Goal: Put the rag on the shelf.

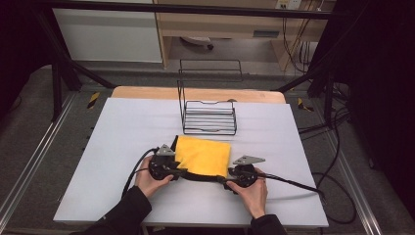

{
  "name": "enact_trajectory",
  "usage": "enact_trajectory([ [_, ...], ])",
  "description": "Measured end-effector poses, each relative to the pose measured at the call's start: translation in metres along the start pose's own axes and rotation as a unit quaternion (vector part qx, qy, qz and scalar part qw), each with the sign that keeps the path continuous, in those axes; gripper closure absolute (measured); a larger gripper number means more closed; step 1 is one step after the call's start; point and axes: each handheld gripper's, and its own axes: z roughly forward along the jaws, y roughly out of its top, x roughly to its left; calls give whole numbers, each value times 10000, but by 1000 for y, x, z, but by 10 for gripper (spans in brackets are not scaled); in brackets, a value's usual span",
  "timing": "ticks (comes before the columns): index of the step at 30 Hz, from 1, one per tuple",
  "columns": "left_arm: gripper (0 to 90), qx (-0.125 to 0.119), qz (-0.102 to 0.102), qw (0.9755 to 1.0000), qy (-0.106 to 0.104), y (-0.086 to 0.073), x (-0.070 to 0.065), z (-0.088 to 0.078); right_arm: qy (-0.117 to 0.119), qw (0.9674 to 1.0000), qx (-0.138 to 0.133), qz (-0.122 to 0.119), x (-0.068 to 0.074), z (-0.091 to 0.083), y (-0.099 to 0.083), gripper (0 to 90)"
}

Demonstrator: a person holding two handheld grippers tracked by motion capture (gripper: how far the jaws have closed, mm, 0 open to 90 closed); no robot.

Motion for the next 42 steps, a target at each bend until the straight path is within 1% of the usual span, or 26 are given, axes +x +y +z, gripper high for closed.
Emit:
enact_trajectory([
  [1,540,0,0,10000,0,0,0,0,39,10000,10,2,1,1,0,536],
  [2,559,20,50,9999,102,1,-3,1,-1,10000,-3,51,3,2,0,566],
  [4,648,99,228,9990,359,3,-7,3,-32,10000,-25,80,7,3,0,650],
  [6,747,139,352,9981,483,3,-10,3,-4,9997,-11,233,7,4,0,709],
  [8,795,135,316,9987,387,5,-9,1,3,9995,-19,307,7,4,1,744],
  [10,800,123,240,9994,194,6,-5,-2,7,9995,-30,310,6,3,2,773],
  [11,795,123,240,9994,194,6,-5,-2,8,9995,-19,312,5,3,3,778],
  [12,795,68,178,9998,88,7,-3,-5,8,9995,-19,312,5,3,3,778],
  [13,739,-60,164,9998,-1,8,3,-14,12,9997,1,264,3,1,5,784],
  [14,711,-60,164,9998,-1,8,3,-14,7,9996,17,271,2,0,5,786],
  [15,660,-268,83,9994,185,11,13,-27,22,9996,13,286,0,-1,5,786],
  [17,578,-428,-160,9986,270,15,26,-37,59,9993,9,382,-3,-3,5,786],
  [18,556,-428,-160,9986,270,15,26,-37,50,9993,18,366,-3,-2,5,785],
  [19,530,-439,-203,9983,328,17,31,-38,34,9994,23,342,-2,-2,4,785],
  [21,497,-309,-290,9981,437,20,38,-32,29,9995,-1,311,-2,-1,4,784],
  [24,447,-8,-404,9979,513,22,45,-13,18,9997,-39,249,-2,-1,3,777],
  [26,430,148,-517,9973,504,22,48,0,12,9998,-51,197,-2,-2,2,766],
  [27,423,248,-497,9974,463,22,47,7,3,9998,-61,166,-2,-2,2,755],
  [29,405,257,-505,9972,487,22,46,8,-32,9999,-71,123,-2,-2,2,736],
  [31,406,254,-541,9971,471,21,46,8,-86,9999,-84,99,-2,-1,2,671],
  [33,470,231,-578,9972,411,21,45,8,-136,9998,-91,114,-2,1,1,633],
  [34,601,233,-617,9974,301,20,44,8,-138,9998,-93,120,-2,2,1,634],
  [35,623,283,-724,9968,178,20,43,9,-125,9998,-103,145,-2,3,1,640],
  [36,640,297,-557,9977,252,20,39,9,-124,9997,-110,163,-1,3,0,662],
  [39,808,313,-540,9979,177,20,36,10,-56,9996,-123,249,-1,4,0,746],
  [42,834,278,-608,9976,178,19,34,9,5,9994,-82,322,-2,4,1,782],
])
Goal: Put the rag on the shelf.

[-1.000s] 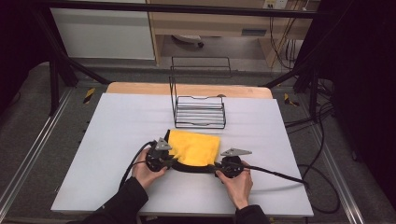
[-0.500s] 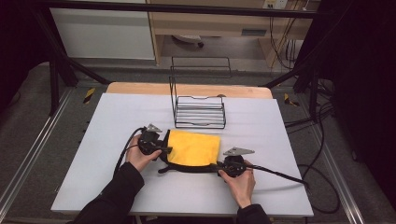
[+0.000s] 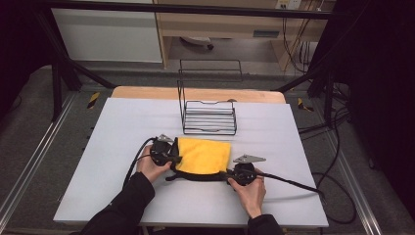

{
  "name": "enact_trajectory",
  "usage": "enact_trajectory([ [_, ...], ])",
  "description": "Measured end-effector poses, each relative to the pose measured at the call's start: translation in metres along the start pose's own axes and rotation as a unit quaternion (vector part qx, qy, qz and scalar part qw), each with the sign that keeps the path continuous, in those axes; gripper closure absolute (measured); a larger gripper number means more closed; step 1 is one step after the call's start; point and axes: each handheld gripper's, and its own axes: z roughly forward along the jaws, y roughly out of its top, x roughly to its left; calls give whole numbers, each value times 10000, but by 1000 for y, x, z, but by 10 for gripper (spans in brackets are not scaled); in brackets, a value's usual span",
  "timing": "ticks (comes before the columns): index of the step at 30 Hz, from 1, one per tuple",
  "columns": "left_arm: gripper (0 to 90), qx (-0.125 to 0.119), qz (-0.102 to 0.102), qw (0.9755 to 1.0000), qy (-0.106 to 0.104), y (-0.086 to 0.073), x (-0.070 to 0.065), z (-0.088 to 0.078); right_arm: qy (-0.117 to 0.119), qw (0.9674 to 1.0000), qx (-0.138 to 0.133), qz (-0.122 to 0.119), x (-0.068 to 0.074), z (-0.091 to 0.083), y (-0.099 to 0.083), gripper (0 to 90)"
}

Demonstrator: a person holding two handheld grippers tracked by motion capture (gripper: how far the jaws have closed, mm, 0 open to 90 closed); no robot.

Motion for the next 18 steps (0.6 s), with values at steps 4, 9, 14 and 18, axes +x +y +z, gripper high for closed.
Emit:
enact_trajectory([
  [4,846,-2,2,9999,-119,-1,-9,-7,32,9998,84,-163,-4,-7,5,798],
  [9,843,-170,166,9989,-392,-4,-31,-16,110,9994,212,-250,-21,-21,10,798],
  [14,834,-175,290,9990,-297,-8,-53,-18,152,9983,238,-509,-37,-22,11,796],
  [18,764,-229,472,9982,-274,-9,-53,-17,171,9977,327,-571,-45,-21,13,788],
])
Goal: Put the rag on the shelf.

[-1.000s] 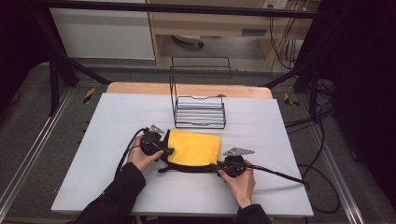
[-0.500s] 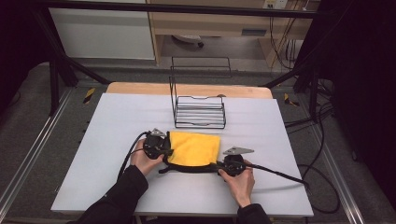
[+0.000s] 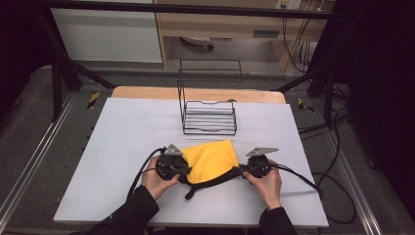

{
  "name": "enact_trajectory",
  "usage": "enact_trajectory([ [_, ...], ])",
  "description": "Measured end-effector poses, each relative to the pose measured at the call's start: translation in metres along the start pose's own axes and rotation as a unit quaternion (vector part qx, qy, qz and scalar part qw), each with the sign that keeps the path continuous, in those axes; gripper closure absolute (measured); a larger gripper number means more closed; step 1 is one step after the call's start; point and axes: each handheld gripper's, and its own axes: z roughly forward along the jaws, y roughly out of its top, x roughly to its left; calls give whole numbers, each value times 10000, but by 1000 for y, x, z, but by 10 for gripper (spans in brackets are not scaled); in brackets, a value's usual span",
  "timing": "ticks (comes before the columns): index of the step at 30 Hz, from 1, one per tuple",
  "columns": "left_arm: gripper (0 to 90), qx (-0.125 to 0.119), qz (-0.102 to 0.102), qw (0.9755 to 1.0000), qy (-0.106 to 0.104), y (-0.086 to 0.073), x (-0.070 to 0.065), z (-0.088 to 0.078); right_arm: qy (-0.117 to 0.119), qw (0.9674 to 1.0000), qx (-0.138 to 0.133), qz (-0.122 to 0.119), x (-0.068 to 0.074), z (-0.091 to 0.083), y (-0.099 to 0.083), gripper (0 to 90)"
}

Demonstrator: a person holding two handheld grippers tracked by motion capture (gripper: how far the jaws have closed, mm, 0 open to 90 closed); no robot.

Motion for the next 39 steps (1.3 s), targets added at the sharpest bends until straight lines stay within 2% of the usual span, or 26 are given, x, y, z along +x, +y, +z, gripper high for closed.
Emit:
enact_trajectory([
  [2,678,-95,57,9998,134,3,6,-2,-43,9999,-40,-92,1,2,-2,760],
  [3,678,-142,94,9997,202,6,11,-5,-43,9999,-40,-92,1,2,-2,760],
  [4,589,-253,147,9991,308,10,15,-7,-60,9998,-122,-124,3,-2,-3,693],
  [5,540,-312,298,9976,534,20,25,-9,-63,9996,-236,-106,4,-5,-3,659],
  [6,486,-324,300,9972,611,26,30,-8,-59,9994,-345,-74,5,-8,-3,630],
  [8,438,-336,290,9970,637,30,36,-6,-87,9987,-495,-75,6,-13,-4,549],
  [10,418,-299,244,9978,540,38,45,2,-137,9986,-511,-93,8,-16,-6,512],
  [11,419,-180,321,9980,510,41,49,7,-177,9984,-529,-86,9,-15,-7,481],
  [14,417,65,460,9978,470,45,57,25,-281,9986,-453,-34,9,-13,-9,434],
  [15,417,113,442,9979,469,45,59,29,-299,9985,-457,-50,9,-12,-11,436],
  [17,418,157,464,9983,324,44,63,37,-342,9988,-357,-55,9,-8,-13,433],
  [18,421,327,532,9976,290,41,64,43,-364,9988,-316,-47,9,-6,-13,435],
  [19,435,327,532,9976,290,41,64,43,-383,9989,-278,-42,9,-3,-14,440],
  [22,480,362,418,9984,105,40,64,45,-413,9986,-325,18,9,1,-13,463],
  [23,548,356,366,9987,51,39,64,45,-410,9987,-300,86,8,4,-12,483],
  [25,572,344,367,9987,40,38,64,45,-397,9987,-311,113,8,5,-12,518],
  [28,735,356,370,9986,-100,37,62,44,-376,9986,-351,156,7,6,-12,641],
  [29,774,341,364,9987,-103,36,60,43,-272,9988,-331,218,8,7,-12,720],
  [30,795,327,354,9988,-75,36,59,43,-215,9988,-319,292,8,7,-11,740],
  [31,809,349,389,9986,-55,36,58,41,-196,9990,-308,274,7,7,-11,763],
  [33,825,414,298,9987,-38,36,55,38,-131,9991,-256,299,5,6,-9,784],
  [34,828,512,168,9985,-84,34,53,32,-88,9992,-227,316,4,6,-8,789],
  [36,830,556,139,9983,-120,33,51,29,-34,9994,-204,283,3,5,-6,791],
  [38,833,529,30,9984,-198,27,47,19,117,9996,-152,191,-1,4,-2,796],
  [39,833,503,-24,9985,-231,24,45,14,117,9996,-152,191,-1,4,-2,796],
])
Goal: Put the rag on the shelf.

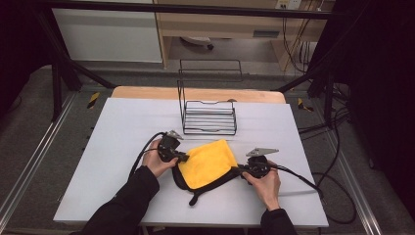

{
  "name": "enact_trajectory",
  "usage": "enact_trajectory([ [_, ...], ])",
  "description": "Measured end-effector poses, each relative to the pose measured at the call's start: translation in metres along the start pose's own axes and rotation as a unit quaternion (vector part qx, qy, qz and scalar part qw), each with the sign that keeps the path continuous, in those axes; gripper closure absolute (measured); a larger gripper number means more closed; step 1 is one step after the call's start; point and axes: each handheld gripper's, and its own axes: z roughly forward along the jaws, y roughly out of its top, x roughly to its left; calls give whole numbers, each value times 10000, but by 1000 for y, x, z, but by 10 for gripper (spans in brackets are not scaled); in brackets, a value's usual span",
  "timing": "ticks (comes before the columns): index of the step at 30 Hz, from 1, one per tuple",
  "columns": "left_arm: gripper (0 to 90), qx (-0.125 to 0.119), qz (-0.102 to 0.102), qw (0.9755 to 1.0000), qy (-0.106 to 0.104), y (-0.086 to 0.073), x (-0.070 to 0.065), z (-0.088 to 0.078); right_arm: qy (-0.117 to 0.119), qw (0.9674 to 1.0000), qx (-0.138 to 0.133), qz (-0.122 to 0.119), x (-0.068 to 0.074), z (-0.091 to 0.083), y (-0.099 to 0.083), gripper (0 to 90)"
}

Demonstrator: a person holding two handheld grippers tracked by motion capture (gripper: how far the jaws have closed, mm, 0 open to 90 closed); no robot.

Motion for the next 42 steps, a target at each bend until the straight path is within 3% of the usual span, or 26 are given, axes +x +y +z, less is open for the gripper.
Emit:
enact_trajectory([
  [2,834,-71,-227,9997,-45,-13,-8,-16,170,9997,-1,-162,-2,1,7,796],
  [3,834,-71,-227,9997,-45,-13,-8,-16,170,9997,-1,-162,-2,1,7,796],
  [4,834,-85,-291,9995,-28,-18,-10,-20,246,9990,27,-366,0,5,13,795],
  [6,834,-165,-437,9989,81,-28,-16,-28,261,9986,72,-458,2,8,16,795],
  [7,833,-188,-522,9984,115,-33,-18,-30,285,9974,144,-643,5,15,23,794],
  [8,833,-223,-680,9973,140,-40,-21,-33,285,9974,144,-643,5,15,23,794],
  [10,830,-302,-821,9957,313,-52,-30,-36,400,9950,159,-898,8,23,30,790],
  [11,828,-381,-887,9944,432,-65,-39,-38,431,9940,208,-980,9,26,32,786],
  [13,824,-445,-921,9937,459,-70,-43,-38,409,9926,235,-1123,12,31,35,765],
  [16,795,-631,-790,9936,496,-78,-44,-38,368,9930,174,-1112,13,34,34,721],
  [17,769,-614,-721,9943,492,-78,-43,-37,244,9937,129,-1087,14,32,32,600],
  [19,708,-569,-587,9953,511,-75,-39,-37,168,9938,-42,-1102,17,23,31,495],
  [20,675,-599,-387,9959,549,-71,-34,-39,143,9944,-155,-1037,19,17,30,443],
  [21,642,-599,-387,9959,549,-71,-34,-39,143,9944,-155,-1037,19,17,30,443],
  [22,642,-655,-241,9957,614,-68,-31,-39,102,9946,-255,-997,22,11,29,411],
  [23,572,-614,-96,9960,647,-62,-24,-38,134,9955,-351,-871,28,2,26,371],
  [24,570,-614,-96,9960,647,-62,-24,-38,134,9955,-351,-871,28,2,26,371],
  [25,563,-463,23,9975,541,-56,-17,-34,343,9958,-378,-765,37,-2,19,381],
  [29,560,-274,36,9990,342,-52,-11,-26,551,9953,-328,-723,50,-3,5,399],
  [30,619,-186,-8,9994,275,-52,-10,-24,550,9945,-199,-873,61,-3,-3,410],
  [33,649,-160,-121,9997,138,-52,-7,-21,648,9927,-195,-999,73,-1,-7,411],
  [34,683,-168,-127,9998,75,-53,-6,-21,716,9913,-168,-1088,85,3,-7,409],
  [39,777,-194,-135,9997,-26,-55,-6,-18,802,9875,-31,-1354,112,21,-7,389],
  [40,777,-197,-155,9997,-29,-55,-7,-18,802,9875,-31,-1354,112,21,-7,389],
  [41,804,-182,-170,9997,-28,-55,-7,-18,817,9856,60,-1478,123,29,-8,380],
  [42,804,-171,-181,9997,-13,-54,-7,-18,817,9856,60,-1478,123,29,-8,380],
])
